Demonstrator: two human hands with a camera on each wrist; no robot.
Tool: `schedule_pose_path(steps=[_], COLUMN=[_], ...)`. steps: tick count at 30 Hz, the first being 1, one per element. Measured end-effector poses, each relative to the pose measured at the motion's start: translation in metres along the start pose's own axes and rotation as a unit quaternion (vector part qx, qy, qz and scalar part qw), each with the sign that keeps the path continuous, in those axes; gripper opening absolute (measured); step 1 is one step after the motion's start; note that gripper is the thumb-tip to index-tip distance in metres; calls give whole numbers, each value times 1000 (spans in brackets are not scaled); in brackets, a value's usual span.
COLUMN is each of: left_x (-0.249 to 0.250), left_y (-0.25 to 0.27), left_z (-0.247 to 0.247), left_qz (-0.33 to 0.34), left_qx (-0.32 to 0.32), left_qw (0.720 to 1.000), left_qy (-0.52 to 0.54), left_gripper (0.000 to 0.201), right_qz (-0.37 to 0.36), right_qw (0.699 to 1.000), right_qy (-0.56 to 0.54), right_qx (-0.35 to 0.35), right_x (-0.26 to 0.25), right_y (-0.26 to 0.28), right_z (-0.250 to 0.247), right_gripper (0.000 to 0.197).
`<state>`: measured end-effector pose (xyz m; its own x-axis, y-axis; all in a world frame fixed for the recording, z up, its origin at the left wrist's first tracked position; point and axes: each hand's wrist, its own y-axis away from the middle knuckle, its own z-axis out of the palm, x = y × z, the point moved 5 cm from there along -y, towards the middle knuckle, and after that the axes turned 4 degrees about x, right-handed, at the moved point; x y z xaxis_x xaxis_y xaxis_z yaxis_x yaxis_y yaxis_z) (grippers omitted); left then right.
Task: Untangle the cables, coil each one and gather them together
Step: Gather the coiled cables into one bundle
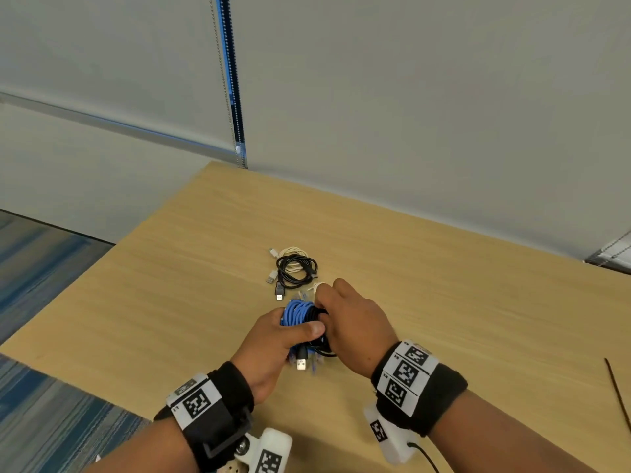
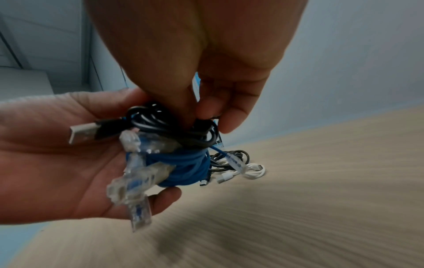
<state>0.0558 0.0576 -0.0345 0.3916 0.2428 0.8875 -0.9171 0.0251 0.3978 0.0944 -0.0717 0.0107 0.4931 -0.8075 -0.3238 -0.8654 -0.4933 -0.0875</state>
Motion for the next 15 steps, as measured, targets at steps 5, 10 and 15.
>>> schedule_pose_path(steps=[5, 10, 15], left_x=[2, -4, -4], left_y=[-3, -4, -7], left_z=[-28, -62, -83], left_qz=[-10, 7, 27], left_qx=[37, 105, 148], left_qw=[999, 994, 988], left_qy=[25, 26, 39], left_gripper=[27, 23, 29], right_qz=[-44, 21, 202], right_qw=[999, 958, 946], right_qy=[-11, -260, -236], right_qx=[8, -116, -95], right_x=[-18, -12, 25], right_y=[-20, -60, -104], right_z=[3, 24, 58], right_gripper=[13, 18, 29])
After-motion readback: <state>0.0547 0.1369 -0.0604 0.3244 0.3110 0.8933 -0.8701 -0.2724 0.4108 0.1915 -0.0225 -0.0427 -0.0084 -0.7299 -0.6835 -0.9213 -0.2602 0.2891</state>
